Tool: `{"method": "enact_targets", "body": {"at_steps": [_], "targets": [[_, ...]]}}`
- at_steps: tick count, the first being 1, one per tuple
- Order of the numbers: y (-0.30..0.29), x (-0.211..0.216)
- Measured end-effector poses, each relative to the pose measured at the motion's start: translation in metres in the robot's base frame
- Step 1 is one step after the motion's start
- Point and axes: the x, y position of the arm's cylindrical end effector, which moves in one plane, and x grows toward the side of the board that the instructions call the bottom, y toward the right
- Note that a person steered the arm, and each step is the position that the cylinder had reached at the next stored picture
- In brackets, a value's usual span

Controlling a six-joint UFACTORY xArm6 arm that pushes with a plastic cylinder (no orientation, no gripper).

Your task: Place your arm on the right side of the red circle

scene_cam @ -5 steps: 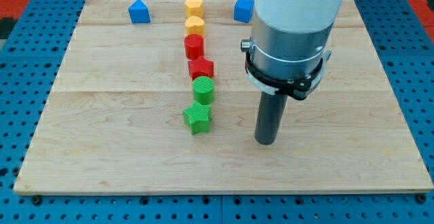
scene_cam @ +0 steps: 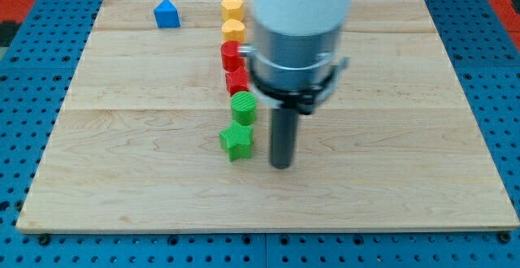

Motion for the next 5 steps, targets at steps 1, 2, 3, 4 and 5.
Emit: {"method": "enact_targets", "body": {"at_steps": [1, 2, 3, 4, 5], "targets": [[0.036, -0.011], [0.084, -0.043], [0.092, -0.055], [0.094, -0.056], [0.094, -0.057]]}}
